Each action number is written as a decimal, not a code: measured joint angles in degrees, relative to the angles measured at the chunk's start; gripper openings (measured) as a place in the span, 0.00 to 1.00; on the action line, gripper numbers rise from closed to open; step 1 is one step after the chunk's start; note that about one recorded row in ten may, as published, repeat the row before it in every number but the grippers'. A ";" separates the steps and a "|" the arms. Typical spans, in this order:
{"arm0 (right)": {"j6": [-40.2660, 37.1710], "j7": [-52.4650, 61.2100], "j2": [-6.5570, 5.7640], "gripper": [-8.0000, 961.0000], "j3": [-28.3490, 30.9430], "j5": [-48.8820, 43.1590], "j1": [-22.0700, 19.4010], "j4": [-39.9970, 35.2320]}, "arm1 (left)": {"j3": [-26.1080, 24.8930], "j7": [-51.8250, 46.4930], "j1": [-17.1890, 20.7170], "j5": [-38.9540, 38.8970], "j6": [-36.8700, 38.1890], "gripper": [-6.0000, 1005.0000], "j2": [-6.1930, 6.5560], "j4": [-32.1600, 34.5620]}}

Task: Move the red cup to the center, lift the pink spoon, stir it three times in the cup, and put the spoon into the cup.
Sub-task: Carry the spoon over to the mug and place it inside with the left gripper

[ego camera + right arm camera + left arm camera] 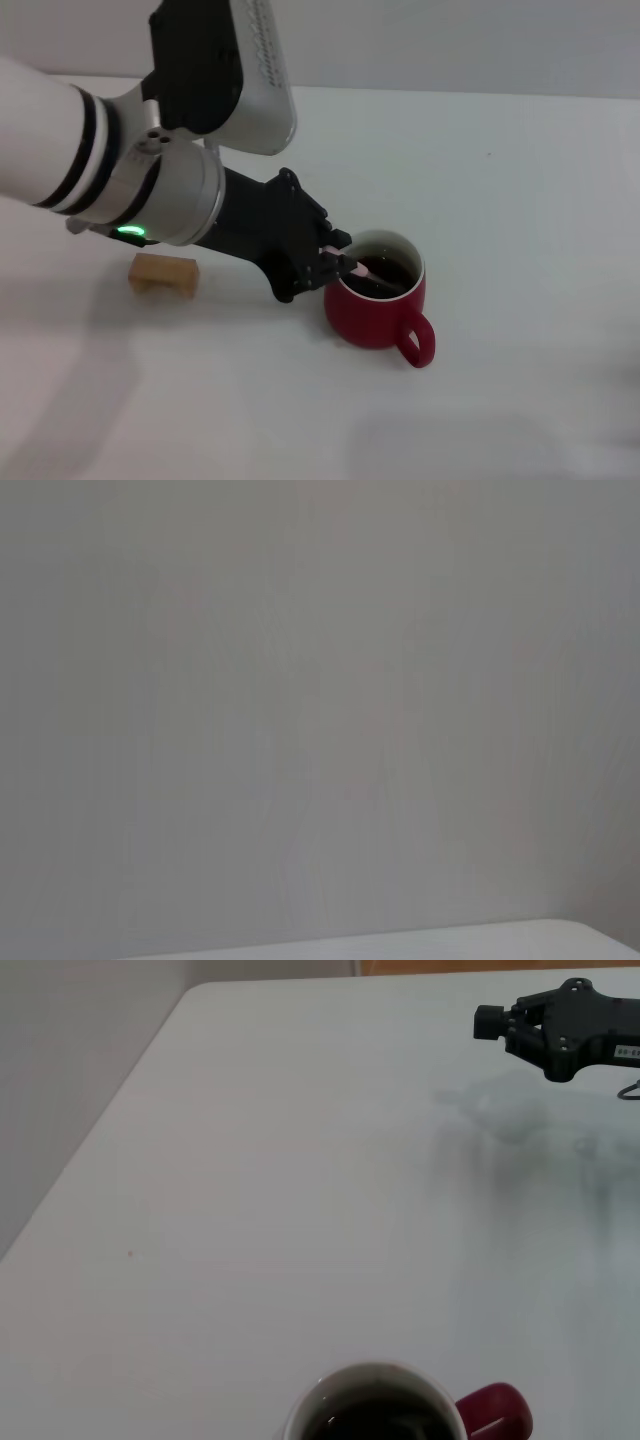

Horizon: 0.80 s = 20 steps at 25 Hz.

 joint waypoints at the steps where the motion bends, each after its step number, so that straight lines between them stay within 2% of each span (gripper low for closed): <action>1: 0.00 0.00 0.00 0.01 -0.10 0.00 0.06 0.01 | -0.16 0.00 0.32 0.03 -0.19 0.21 0.04 -0.43; 7: 0.00 0.00 0.00 0.01 -0.26 0.00 0.28 0.19 | -1.71 -0.03 1.02 1.48 -0.76 0.21 0.16 -0.83; 20: -0.09 0.01 0.00 0.01 -0.35 0.00 0.27 0.36 | -3.63 0.34 -0.85 4.16 0.61 0.21 0.09 1.67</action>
